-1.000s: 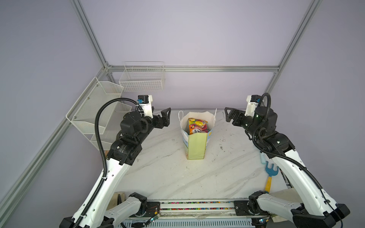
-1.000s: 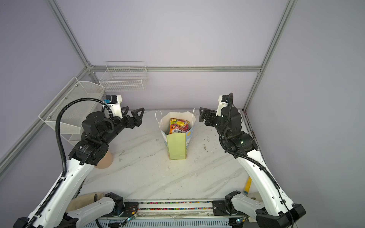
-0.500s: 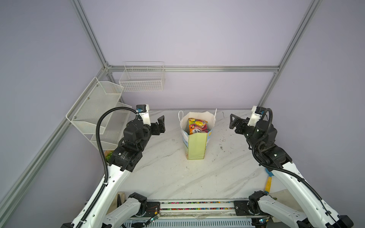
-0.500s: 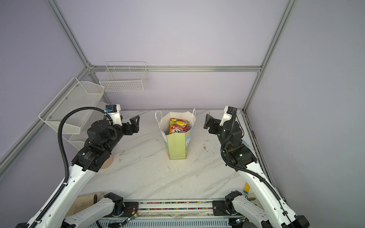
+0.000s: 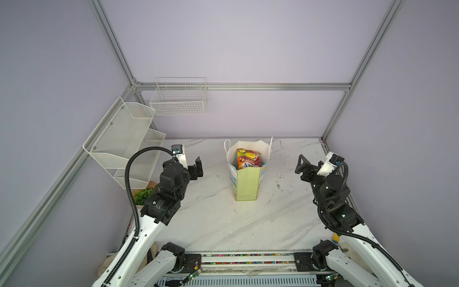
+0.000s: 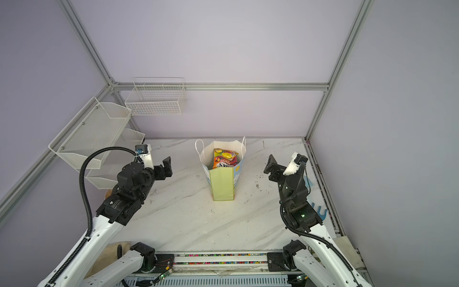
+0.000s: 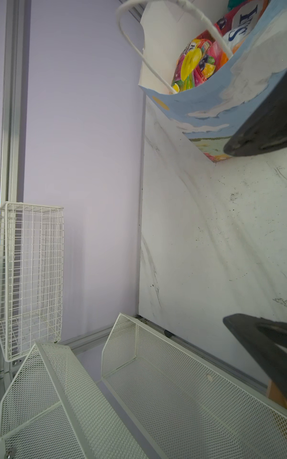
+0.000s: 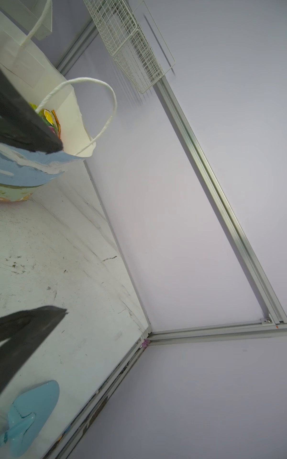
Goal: Place the snacks into the paper bag
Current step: Reset both arms
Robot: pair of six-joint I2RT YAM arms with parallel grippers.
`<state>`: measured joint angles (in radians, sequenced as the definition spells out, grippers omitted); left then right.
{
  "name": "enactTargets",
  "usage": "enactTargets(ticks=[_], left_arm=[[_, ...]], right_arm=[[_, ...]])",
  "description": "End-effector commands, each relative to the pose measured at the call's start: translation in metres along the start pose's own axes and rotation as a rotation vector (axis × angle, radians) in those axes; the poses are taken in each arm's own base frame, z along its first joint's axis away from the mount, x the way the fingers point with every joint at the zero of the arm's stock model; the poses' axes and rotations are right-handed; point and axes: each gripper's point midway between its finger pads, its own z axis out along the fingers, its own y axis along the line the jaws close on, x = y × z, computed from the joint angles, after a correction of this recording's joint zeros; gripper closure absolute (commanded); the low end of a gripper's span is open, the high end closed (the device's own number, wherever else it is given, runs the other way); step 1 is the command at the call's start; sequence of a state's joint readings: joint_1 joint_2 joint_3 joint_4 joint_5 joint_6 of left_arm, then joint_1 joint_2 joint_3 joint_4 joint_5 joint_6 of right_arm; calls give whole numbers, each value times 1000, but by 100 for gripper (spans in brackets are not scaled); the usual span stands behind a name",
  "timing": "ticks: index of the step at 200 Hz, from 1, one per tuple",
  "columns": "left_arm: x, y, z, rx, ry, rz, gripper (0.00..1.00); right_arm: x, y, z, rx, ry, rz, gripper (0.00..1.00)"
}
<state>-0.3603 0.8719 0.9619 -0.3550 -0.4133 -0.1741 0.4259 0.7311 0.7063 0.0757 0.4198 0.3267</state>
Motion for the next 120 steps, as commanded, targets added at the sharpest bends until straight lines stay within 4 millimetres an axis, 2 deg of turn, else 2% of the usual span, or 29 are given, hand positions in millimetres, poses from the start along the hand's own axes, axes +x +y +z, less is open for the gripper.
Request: enactTargets(ticks=[1, 75, 120], left_arm=[[13, 9, 5, -57, 8, 7, 1], [58, 25, -2, -97, -10, 10, 0], [74, 30, -9, -86, -62, -13, 0]], right_arm=[[-8, -13, -2, 64, -54, 21, 4], [5, -37, -16, 108, -105, -2, 6], [17, -45, -18, 116, -108, -27, 7]])
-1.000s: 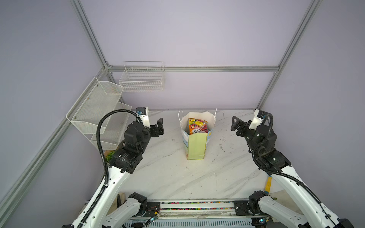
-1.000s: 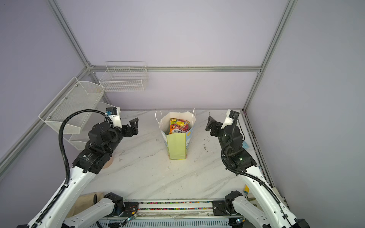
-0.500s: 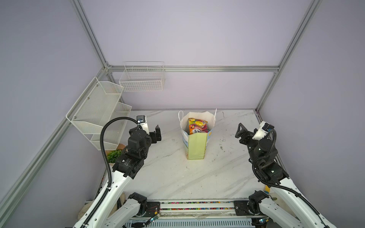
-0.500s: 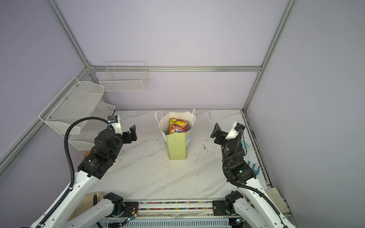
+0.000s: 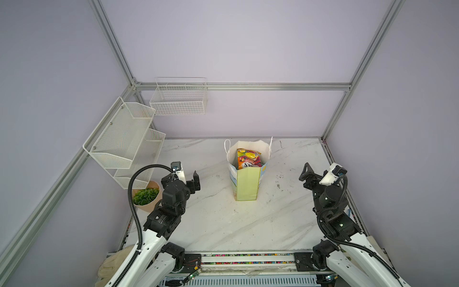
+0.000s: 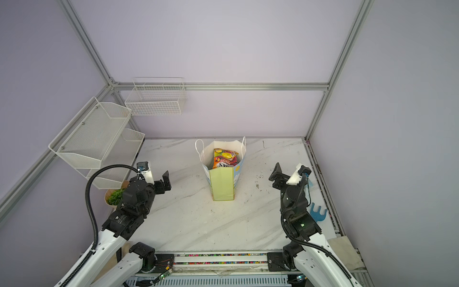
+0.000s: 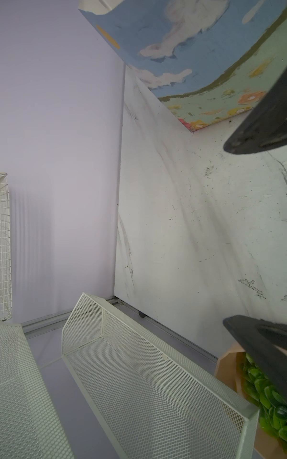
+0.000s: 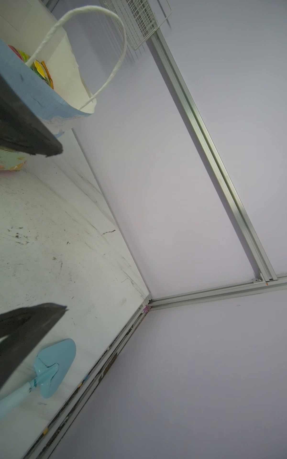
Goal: Place the snacks into the paper bag
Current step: Reset both arms
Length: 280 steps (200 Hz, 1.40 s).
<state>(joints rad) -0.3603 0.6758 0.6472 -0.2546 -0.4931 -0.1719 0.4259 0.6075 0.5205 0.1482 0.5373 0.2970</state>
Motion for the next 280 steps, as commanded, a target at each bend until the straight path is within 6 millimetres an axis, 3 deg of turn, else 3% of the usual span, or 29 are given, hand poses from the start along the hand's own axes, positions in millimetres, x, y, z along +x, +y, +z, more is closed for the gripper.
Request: enactTargets(ticks=[1, 122, 205, 246, 280], left_arm=[[3, 2, 1, -5, -67, -27, 0], [38, 16, 8, -127, -5, -12, 0], [69, 3, 14, -168, 64, 110, 0], [89, 1, 15, -174, 96, 137, 0], [89, 3, 13, -181, 87, 136, 0]], right_arm=[[-8, -4, -2, 13, -52, 0, 7], [29, -30, -2, 78, -39, -28, 6], [51, -37, -6, 70, 8, -101, 3], [51, -39, -8, 70, 11, -112, 3], [53, -40, -8, 75, 21, -152, 3]])
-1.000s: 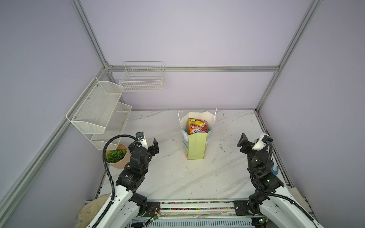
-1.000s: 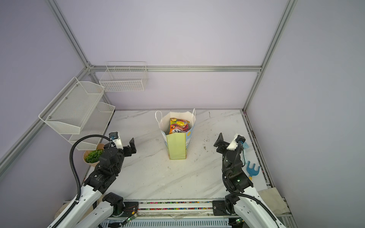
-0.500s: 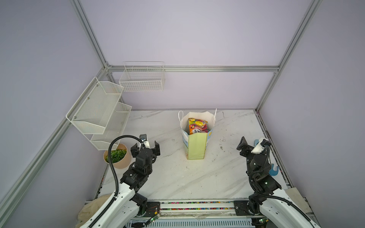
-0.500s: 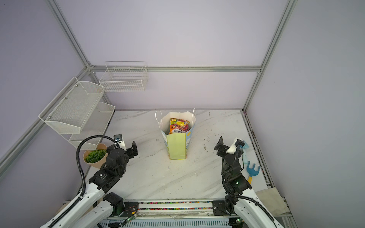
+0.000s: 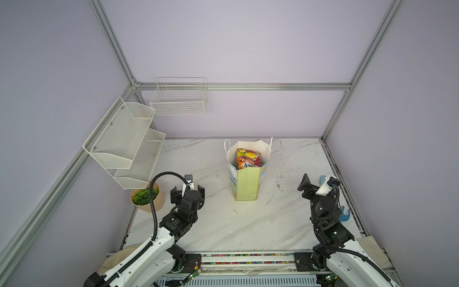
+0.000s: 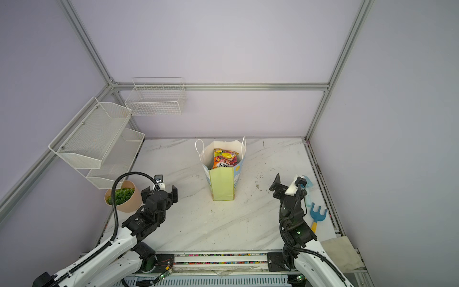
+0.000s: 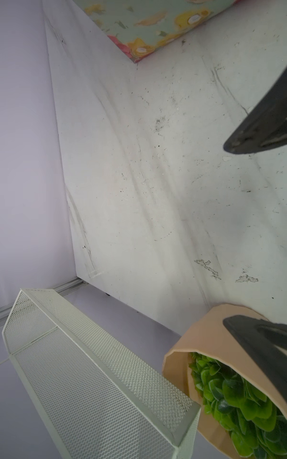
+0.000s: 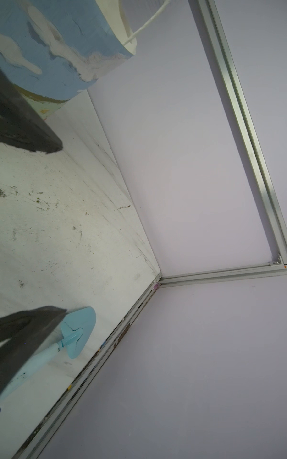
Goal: Place the snacks into the paper bag
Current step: Reset both arms
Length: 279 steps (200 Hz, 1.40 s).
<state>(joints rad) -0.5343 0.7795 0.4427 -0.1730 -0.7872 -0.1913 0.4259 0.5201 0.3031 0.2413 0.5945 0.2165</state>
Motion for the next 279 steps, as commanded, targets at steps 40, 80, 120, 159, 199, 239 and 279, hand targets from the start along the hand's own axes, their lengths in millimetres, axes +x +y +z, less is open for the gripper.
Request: enactTargets(ticks=[40, 80, 120, 159, 199, 239, 279], left_arm=[[2, 7, -3, -44, -29, -26, 1], [2, 9, -1, -65, -22, -45, 0], [2, 9, 0, -78, -14, -39, 0], [0, 7, 4, -95, -25, -23, 0], [-4, 11, 7, -139, -44, -19, 0], [-10, 17, 10, -197, -78, -43, 0], [-17, 18, 11, -222, -124, -48, 1]], right_arm=[[16, -11, -1, 41, 39, -96, 3], [26, -14, 1, 42, 28, -97, 3], [46, -19, 9, 77, 53, -110, 3], [46, -17, 17, 101, 43, -114, 3], [49, -19, 28, 159, 37, -125, 3], [47, -20, 32, 175, 10, -116, 3], [42, -21, 32, 187, -35, -101, 3]])
